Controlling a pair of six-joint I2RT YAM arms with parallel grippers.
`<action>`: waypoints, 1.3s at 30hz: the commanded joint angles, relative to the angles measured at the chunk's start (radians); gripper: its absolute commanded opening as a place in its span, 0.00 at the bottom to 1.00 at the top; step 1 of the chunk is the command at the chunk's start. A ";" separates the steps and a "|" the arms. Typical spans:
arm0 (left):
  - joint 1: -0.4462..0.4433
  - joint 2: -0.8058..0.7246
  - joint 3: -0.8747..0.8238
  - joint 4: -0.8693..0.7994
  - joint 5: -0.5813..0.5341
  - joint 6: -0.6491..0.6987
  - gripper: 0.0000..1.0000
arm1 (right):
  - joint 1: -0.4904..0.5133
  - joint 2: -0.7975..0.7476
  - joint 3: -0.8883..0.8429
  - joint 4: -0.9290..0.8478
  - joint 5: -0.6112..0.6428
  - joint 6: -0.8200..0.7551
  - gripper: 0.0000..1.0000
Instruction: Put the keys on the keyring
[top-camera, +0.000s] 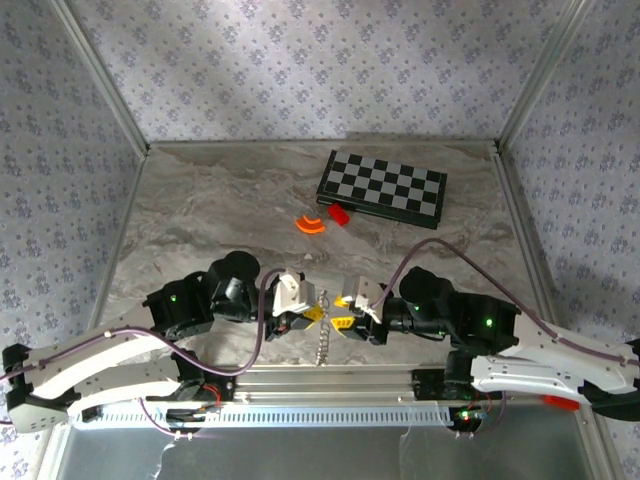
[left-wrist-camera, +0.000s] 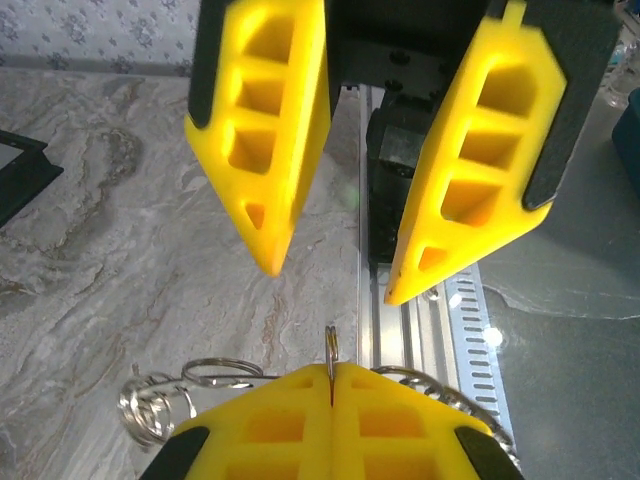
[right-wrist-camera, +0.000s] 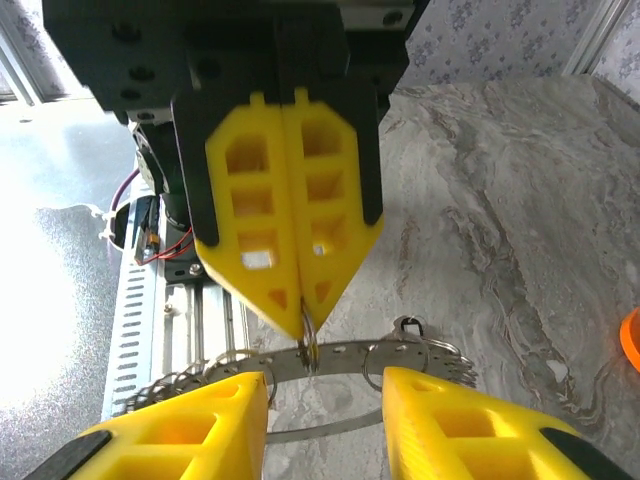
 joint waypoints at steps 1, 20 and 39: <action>-0.011 -0.001 0.032 0.014 -0.010 0.028 0.00 | 0.004 0.016 0.040 -0.011 -0.006 -0.018 0.35; -0.028 0.026 0.037 0.008 -0.034 0.035 0.00 | -0.015 0.078 0.023 -0.005 -0.047 -0.008 0.18; -0.049 0.017 0.028 0.021 -0.057 0.038 0.00 | -0.038 0.087 0.030 -0.049 -0.052 0.029 0.20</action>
